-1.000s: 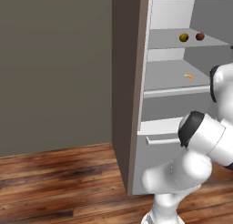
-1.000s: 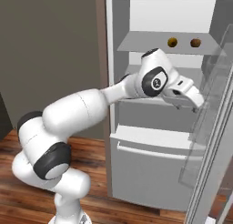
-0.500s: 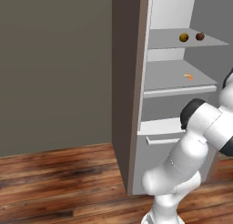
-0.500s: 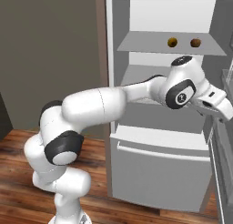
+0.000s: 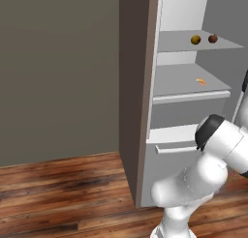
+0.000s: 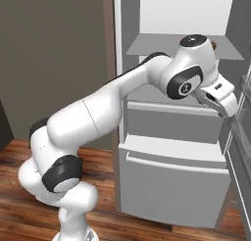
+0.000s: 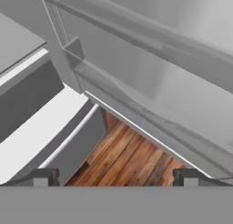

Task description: Open the fridge, remove the apple, lemon, and shrimp, and place them on any counter.

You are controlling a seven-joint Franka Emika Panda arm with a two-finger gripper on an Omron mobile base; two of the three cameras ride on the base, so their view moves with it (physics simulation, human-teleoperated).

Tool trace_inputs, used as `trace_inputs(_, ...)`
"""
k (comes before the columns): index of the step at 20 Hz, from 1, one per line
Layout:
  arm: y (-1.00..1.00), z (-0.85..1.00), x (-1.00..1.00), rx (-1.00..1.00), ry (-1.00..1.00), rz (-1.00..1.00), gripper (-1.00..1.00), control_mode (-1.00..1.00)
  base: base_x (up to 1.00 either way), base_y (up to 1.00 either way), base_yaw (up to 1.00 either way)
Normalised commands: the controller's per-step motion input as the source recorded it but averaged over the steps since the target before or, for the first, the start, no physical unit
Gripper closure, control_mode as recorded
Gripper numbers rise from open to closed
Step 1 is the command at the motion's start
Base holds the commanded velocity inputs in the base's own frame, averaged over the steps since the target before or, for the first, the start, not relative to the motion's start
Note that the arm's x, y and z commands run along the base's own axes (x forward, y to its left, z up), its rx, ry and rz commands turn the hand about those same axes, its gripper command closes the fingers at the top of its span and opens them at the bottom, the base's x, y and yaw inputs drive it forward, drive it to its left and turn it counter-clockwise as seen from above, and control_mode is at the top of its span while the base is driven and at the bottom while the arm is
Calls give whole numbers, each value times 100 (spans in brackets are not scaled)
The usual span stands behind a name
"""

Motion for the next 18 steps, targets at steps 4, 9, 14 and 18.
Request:
trace_inputs(4,100,2,-4,0,-19,0,-100,-100,0,0,0)
trace_inputs(9,100,16,0,0,-16,3,-100,-100,0,0,0)
trace_inputs(14,100,62,-5,0,-3,2,-100,-100,0,0,0)
trace_inputs(18,100,69,-9,-1,1,0,-100,-100,0,0,0)
